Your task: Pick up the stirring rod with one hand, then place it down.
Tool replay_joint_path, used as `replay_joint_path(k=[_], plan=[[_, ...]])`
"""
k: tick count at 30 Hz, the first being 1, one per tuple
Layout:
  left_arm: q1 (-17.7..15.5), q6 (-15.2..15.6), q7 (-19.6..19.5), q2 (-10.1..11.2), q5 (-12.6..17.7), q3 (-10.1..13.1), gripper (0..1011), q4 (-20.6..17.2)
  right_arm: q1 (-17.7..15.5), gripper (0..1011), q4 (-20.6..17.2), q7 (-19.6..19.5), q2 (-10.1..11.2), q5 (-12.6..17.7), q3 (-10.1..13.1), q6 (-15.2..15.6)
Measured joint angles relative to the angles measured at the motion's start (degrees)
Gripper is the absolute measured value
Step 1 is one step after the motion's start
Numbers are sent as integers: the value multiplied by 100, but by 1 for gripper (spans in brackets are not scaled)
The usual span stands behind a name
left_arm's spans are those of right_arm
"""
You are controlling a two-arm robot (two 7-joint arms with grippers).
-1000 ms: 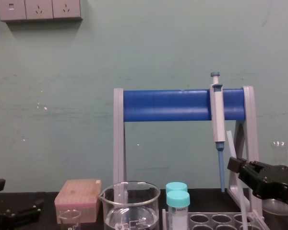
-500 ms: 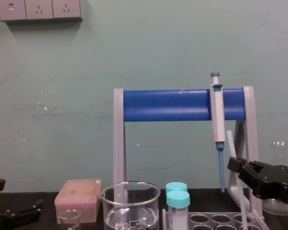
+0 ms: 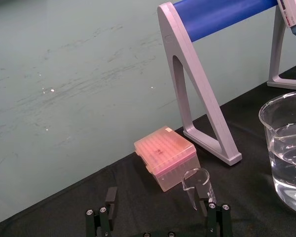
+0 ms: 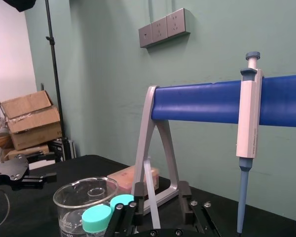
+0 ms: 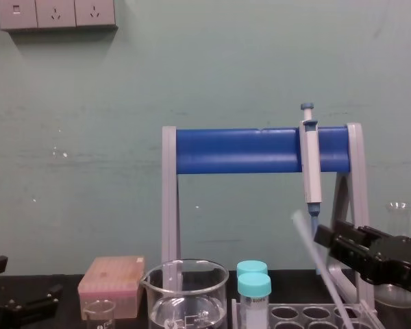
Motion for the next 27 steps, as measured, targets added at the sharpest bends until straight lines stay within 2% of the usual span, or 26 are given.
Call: replay_joint_path(k=[5,18,22,27], plan=[[0,0,0,0,0,0,1000,0,0,612,0,0,0,0,0,-2],[0,0,0,0,0,0,1000,0,0,985,0,4,0,0,0,-3],[0,0,0,0,0,0,1000,0,0,1000,-12,2,0,-12,1,-35],[0,0,0,0,0,0,1000,0,4,1000,-168,-323,-89,-66,185,-306]])
